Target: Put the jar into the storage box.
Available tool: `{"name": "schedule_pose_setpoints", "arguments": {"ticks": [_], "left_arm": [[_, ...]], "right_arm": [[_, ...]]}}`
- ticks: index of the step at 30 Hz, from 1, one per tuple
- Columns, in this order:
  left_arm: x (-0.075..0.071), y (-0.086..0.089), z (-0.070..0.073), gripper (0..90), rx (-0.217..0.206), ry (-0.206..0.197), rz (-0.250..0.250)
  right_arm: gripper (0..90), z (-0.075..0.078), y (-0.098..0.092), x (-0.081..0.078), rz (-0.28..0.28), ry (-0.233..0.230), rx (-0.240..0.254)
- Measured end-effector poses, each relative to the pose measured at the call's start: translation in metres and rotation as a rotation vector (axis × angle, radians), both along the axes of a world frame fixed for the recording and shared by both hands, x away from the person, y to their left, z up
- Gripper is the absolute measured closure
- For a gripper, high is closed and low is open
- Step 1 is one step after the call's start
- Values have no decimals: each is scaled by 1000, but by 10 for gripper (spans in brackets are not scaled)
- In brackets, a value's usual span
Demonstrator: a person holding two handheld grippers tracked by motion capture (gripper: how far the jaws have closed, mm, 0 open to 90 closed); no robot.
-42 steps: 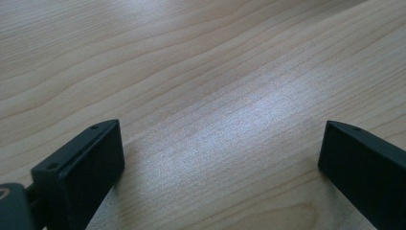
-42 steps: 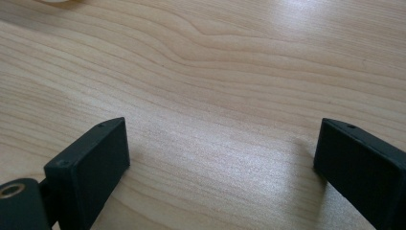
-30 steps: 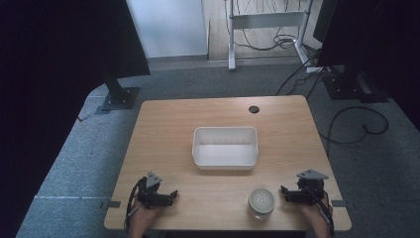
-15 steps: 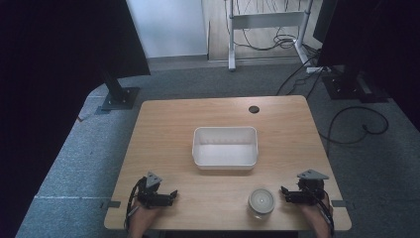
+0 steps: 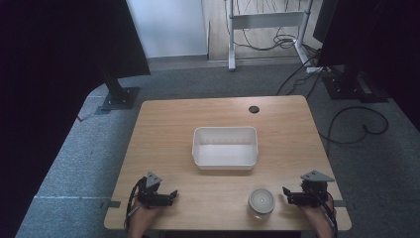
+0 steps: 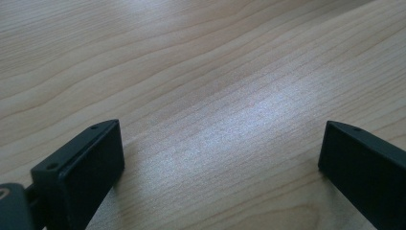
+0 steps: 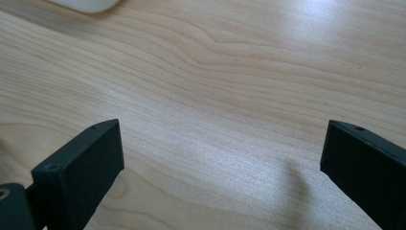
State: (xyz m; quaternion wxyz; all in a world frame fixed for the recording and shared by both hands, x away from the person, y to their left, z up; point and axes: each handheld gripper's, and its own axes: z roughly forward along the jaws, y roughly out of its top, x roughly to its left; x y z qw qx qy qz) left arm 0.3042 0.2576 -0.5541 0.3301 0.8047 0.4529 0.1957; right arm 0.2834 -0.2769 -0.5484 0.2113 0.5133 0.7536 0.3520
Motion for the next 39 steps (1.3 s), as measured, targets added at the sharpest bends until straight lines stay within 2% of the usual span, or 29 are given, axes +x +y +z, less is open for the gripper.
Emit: {"name": "schedule_pose_setpoints", "arguments": {"ticks": [9, 26, 39], "left_arm": [[0, 0, 0, 18, 0, 0, 0], [0, 0, 0, 18, 0, 0, 0], [0, 0, 0, 18, 0, 0, 0]], "right_arm": [[0, 6, -1, -10, 21, -4, 18], [7, 12, -5, -29, 41, -25, 13], [7, 18, -3, -45, 73, -32, 34]]}}
